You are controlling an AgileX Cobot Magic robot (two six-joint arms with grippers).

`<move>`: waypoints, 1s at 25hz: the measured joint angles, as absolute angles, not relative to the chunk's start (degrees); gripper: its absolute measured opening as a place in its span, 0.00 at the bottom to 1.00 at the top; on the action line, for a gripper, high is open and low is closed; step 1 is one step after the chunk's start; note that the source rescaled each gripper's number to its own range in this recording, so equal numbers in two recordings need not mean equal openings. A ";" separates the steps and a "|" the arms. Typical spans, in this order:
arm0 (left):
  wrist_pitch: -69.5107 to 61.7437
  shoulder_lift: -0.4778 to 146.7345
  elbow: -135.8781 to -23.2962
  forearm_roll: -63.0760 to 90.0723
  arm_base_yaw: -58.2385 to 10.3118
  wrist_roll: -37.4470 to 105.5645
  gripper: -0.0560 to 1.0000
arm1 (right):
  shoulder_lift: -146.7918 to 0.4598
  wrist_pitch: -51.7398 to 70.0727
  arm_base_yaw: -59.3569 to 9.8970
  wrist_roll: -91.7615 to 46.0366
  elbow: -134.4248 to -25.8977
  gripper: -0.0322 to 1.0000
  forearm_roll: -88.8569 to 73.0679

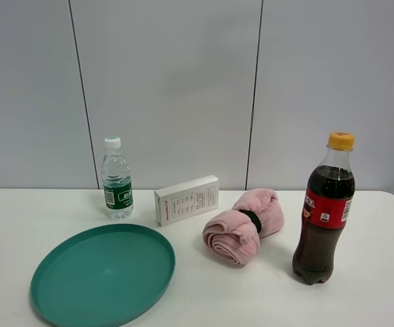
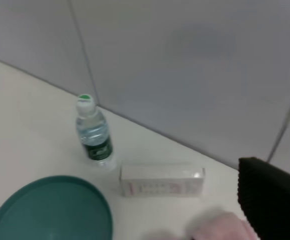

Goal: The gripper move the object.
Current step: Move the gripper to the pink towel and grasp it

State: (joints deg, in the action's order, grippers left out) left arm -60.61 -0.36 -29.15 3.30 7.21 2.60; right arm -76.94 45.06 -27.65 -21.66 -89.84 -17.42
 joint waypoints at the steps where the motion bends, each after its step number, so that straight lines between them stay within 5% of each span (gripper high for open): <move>1: -60.61 -0.36 -29.15 3.30 7.21 2.60 1.00 | -79.36 45.71 -29.17 -19.86 -92.15 1.00 -15.23; 12: -60.61 -0.36 -29.15 3.30 7.21 2.60 1.00 | -108.09 61.40 -37.14 16.06 -118.10 1.00 3.91; 25: -60.61 -0.36 -29.15 3.30 7.21 2.60 1.00 | -121.94 68.78 -36.77 25.88 -119.22 1.00 12.79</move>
